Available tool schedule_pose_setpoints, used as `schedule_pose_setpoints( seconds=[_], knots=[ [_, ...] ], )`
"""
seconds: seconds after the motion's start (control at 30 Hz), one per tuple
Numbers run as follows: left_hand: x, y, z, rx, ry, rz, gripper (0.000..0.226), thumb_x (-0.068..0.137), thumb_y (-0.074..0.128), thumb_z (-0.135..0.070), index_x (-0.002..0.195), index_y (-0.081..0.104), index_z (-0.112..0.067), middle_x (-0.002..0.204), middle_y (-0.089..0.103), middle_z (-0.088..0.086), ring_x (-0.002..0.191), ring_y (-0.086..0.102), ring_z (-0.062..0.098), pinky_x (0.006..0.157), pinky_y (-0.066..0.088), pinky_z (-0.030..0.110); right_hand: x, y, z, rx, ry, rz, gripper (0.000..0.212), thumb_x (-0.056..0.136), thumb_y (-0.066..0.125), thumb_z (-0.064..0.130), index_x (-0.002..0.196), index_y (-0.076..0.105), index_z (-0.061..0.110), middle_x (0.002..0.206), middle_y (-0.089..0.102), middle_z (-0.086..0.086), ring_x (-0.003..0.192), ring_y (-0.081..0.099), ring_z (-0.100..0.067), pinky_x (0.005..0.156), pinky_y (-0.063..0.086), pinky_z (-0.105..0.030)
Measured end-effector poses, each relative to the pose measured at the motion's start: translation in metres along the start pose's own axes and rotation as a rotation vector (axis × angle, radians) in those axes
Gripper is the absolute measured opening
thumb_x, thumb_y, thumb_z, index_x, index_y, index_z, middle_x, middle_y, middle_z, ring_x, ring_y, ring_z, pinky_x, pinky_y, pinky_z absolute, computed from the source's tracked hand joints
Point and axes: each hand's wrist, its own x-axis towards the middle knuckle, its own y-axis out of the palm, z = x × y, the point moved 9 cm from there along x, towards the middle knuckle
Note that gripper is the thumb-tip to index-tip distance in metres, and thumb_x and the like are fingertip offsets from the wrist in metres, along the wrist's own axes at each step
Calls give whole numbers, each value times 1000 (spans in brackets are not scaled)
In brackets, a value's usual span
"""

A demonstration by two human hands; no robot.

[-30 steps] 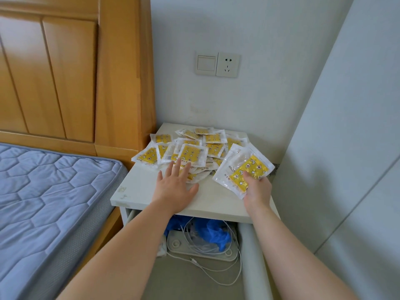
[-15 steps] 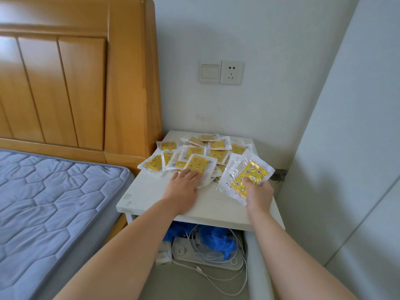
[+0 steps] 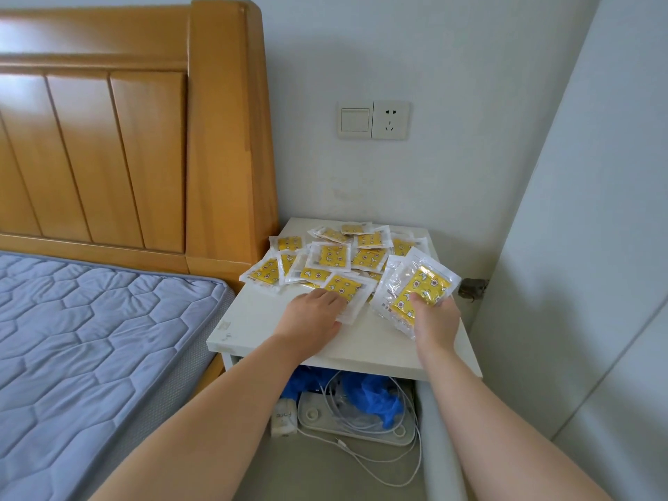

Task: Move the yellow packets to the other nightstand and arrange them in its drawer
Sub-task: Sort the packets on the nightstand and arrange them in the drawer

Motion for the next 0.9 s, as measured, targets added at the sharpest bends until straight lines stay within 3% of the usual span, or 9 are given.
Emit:
schedule_pose_setpoints(
  seconds=[0.1, 0.2, 0.3, 0.37, 0.47, 0.6, 0.73, 0.9],
  knots=[
    [8, 5, -3, 88, 8, 81, 36, 39, 88, -6, 69, 69, -12, 68, 65, 0, 61, 63, 20, 40, 43, 22, 0, 0, 0, 1, -1, 5, 15, 84, 66, 8, 92, 59, 18, 88, 65, 1, 84, 64, -20, 75, 51, -31],
    [10, 5, -3, 154, -5, 79, 40, 26, 85, 3, 52, 61, -15, 58, 55, -1, 50, 53, 17, 36, 27, 17, 1, 2, 1, -20, -11, 6, 15, 83, 66, 8, 94, 60, 17, 90, 66, 0, 85, 64, -20, 74, 50, -30],
    [10, -4, 8, 17, -128, -17, 36, 37, 86, 7, 52, 60, -12, 57, 53, 0, 48, 51, 19, 32, 35, 20, 0, 5, 0, -35, 17, 36, 15, 83, 66, 9, 96, 63, 17, 90, 66, 0, 87, 65, -21, 76, 51, -31],
    [7, -25, 4, -63, -198, -89, 29, 56, 82, 7, 54, 57, -8, 59, 52, 3, 49, 51, 23, 34, 38, 26, -1, 5, -1, -43, 82, 71, 13, 83, 67, 9, 92, 64, 18, 91, 67, -1, 89, 65, -23, 82, 53, -36],
    [-3, -57, 14, -197, -425, -209, 28, 93, 50, -6, 65, 46, -7, 67, 45, 4, 61, 47, 24, 51, 31, 31, -9, -5, -11, 188, 319, 77, 13, 81, 68, 2, 87, 63, 13, 90, 67, -8, 85, 65, -30, 85, 54, -50],
    [-22, -72, 23, -460, -618, -266, 39, 94, 44, -9, 57, 36, -12, 57, 41, 3, 58, 38, 19, 49, 23, 29, -42, -20, -12, 517, 529, 133, 34, 87, 58, -1, 121, 57, 4, 110, 67, -15, 95, 65, -32, 74, 54, -49],
    [-43, -88, 10, -650, -709, -256, 37, 93, 45, -6, 57, 35, -9, 53, 36, 3, 52, 31, 15, 48, 22, 27, -86, -39, 3, 555, 579, 239, 22, 94, 49, 3, 114, 57, 6, 83, 73, -12, 74, 70, -28, 60, 56, -42],
    [-84, -119, -32, -592, -631, -279, 41, 96, 46, -12, 56, 37, -13, 55, 41, 3, 54, 36, 16, 49, 24, 28, -146, -68, 2, 421, 658, 200, 32, 94, 49, -1, 126, 52, 5, 111, 64, -15, 100, 62, -32, 78, 48, -49]
  ],
)
